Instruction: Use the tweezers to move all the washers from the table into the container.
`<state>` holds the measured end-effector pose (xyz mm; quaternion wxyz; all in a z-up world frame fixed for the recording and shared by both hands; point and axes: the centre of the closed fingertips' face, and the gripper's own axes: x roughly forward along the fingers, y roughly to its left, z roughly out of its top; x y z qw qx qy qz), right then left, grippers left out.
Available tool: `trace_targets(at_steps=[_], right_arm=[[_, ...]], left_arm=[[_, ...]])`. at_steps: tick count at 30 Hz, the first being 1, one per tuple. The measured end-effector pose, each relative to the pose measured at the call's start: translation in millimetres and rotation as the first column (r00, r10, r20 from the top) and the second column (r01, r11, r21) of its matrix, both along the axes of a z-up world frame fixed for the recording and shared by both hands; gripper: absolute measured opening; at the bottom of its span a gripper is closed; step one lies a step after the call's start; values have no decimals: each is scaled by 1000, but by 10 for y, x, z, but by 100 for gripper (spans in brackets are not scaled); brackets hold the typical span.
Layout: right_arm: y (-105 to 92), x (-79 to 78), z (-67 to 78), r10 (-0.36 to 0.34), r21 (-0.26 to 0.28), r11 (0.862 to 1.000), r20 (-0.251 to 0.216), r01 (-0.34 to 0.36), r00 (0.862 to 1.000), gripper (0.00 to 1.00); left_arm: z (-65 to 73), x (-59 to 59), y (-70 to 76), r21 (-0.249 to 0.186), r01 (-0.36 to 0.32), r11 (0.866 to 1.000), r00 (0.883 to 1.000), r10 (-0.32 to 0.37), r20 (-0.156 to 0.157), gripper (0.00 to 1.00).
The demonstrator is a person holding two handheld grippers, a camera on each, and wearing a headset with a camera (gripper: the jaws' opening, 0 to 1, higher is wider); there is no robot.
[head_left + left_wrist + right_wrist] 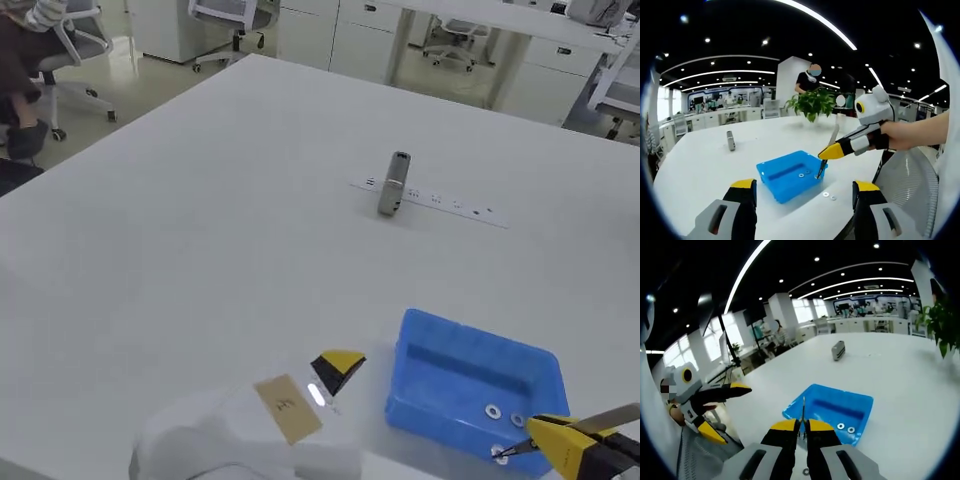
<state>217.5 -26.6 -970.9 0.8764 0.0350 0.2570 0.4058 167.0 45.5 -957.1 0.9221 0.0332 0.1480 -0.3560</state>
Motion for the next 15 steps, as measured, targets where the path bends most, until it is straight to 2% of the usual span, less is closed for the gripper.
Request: trace_targets(at_steps=[3, 8, 15], right_arm=[[-2, 41, 42, -7, 10, 1000, 5, 7, 1000, 3], [5, 113, 76, -14, 24, 1000, 9, 14, 1000, 3], [68, 205, 107, -19, 43, 999, 5, 18, 1000, 3]], left_arm=[[-2, -1, 0, 7, 1, 1000, 1000, -1, 4, 79], [6, 10, 23, -13, -11, 1000, 1000, 11, -3, 79], [6, -9, -6, -14, 6, 1000, 1000, -6, -2, 79]])
